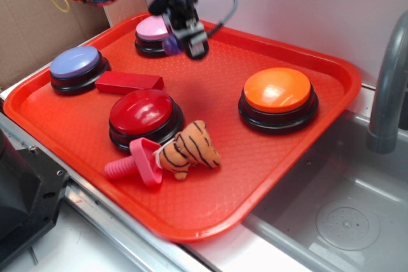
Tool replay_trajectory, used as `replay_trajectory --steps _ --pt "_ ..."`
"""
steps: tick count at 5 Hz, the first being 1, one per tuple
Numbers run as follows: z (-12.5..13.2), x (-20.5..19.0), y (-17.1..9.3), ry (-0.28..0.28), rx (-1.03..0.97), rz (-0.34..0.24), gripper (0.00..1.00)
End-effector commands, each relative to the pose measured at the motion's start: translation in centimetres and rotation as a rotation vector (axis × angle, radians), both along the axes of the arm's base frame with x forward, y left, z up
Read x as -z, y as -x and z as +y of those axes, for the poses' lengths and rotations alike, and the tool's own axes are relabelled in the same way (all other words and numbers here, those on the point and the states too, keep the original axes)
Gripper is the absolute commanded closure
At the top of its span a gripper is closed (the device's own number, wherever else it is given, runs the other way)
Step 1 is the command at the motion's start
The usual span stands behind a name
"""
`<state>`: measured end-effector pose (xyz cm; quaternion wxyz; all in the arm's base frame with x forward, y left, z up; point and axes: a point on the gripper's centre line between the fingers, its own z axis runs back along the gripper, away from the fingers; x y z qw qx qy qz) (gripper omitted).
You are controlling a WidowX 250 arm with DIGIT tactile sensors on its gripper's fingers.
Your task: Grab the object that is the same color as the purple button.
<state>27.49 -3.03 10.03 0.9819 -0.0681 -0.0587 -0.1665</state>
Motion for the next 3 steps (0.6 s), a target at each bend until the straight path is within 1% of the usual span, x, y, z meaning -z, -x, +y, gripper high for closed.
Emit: replay_trajectory --steps 1,2,3 --pt "2.5 -8.8 -0.1 -0.09 -0.169 -0.031 1.0" --pt "2.8 -10.6 1.0 -0.114 -0.222 -0.056 1.0" --pt "3.2 -10.8 2.3 -0.1 -0.238 0.016 1.0"
